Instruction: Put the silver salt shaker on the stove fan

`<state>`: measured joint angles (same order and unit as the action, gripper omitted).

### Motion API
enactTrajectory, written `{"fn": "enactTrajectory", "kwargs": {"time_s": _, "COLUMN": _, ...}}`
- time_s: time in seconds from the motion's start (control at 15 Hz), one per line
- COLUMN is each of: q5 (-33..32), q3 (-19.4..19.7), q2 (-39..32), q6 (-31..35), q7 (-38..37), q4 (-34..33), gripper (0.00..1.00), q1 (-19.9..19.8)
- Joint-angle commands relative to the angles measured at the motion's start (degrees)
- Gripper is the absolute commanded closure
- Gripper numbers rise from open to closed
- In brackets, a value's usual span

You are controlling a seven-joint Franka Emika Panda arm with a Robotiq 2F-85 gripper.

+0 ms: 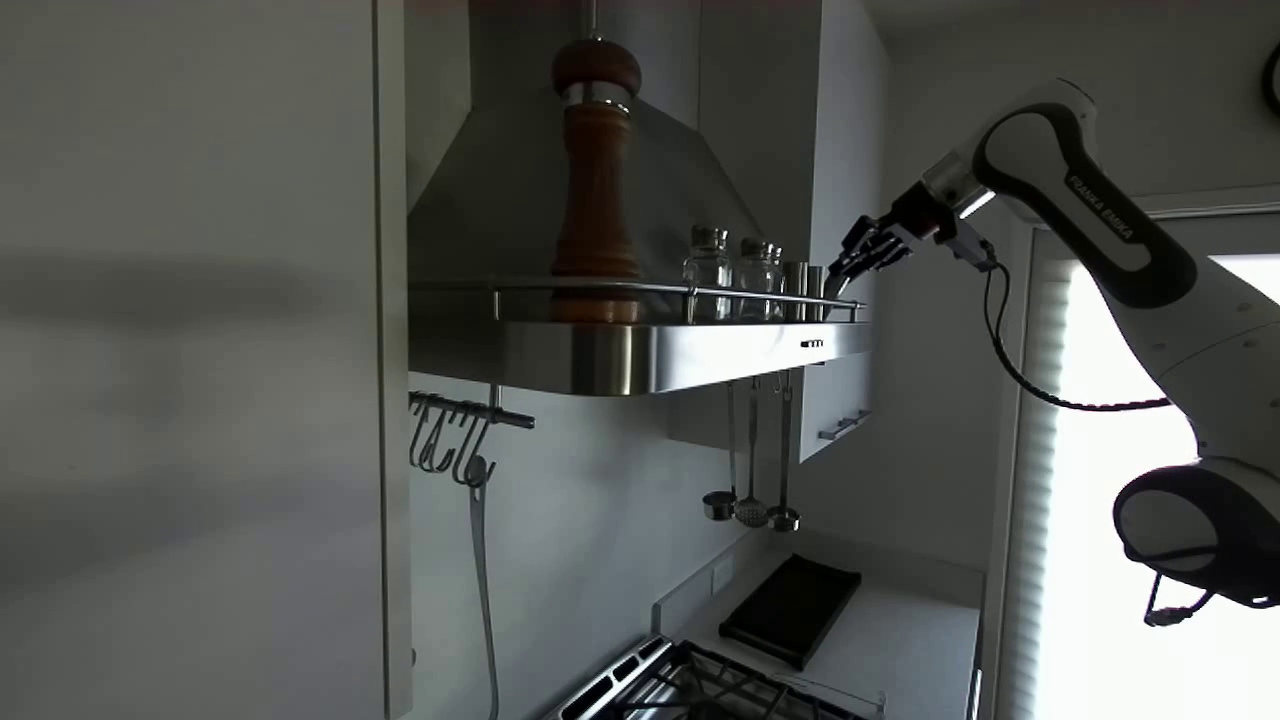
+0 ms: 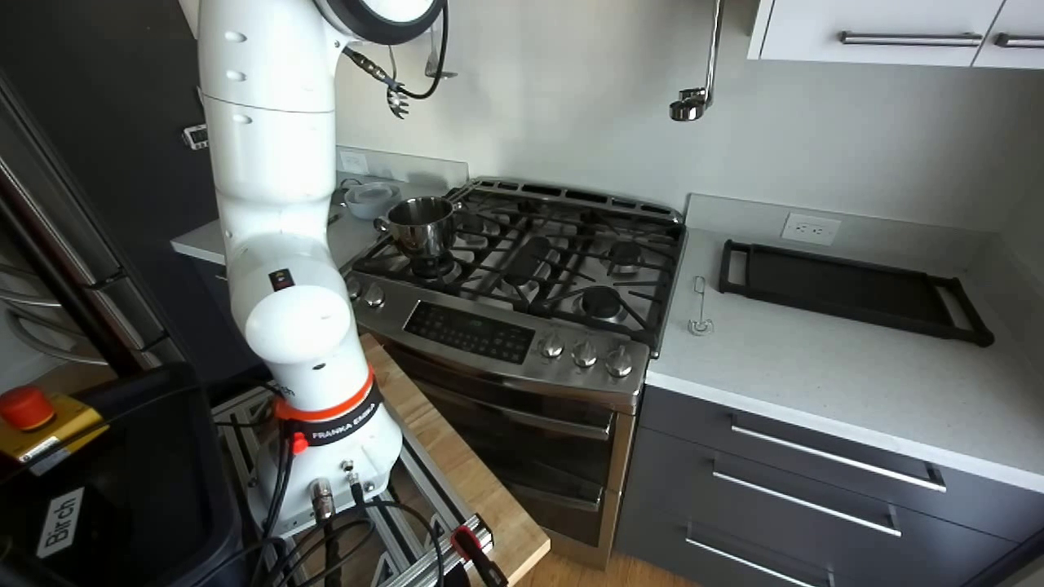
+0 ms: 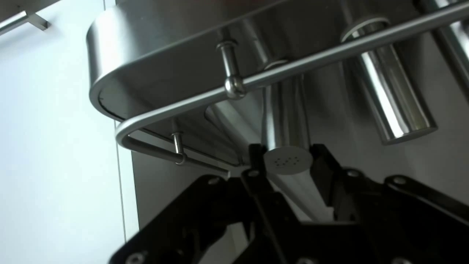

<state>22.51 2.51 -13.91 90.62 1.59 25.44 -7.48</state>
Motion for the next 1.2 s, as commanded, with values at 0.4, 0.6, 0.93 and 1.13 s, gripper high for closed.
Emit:
{"fn": "enactTrajectory", "kwargs": {"time_s": 0.4, "q5": -3.14, "q3": -3.02, "q2": -0.08, "q6": 1.92, "q7": 0.51, "q4": 0.07, "gripper": 0.00, "q1": -0.88}}
{"fn": "enactTrajectory", "kwargs": {"time_s": 0.6, "q5": -3.34, "q3": -3.34, "q2": -0.21, "q6": 2.45, "q7": 0.50, "q4": 0.07, "gripper": 0.00, "q1": -0.87}}
{"fn": "enactTrajectory", "kwargs": {"time_s": 0.93, "q5": -6.09, "q3": -3.08, "q2": 0.99, "q6": -2.25, "q7": 0.42, "q4": 0.03, "gripper": 0.00, "q1": -0.32}}
{"fn": "enactTrajectory", "kwargs": {"time_s": 1.13, "q5": -6.49, "q3": -3.16, "q2": 1.68, "q6": -6.16, "q7": 1.13, "q4": -0.05, "gripper": 0.00, "q1": -0.47}}
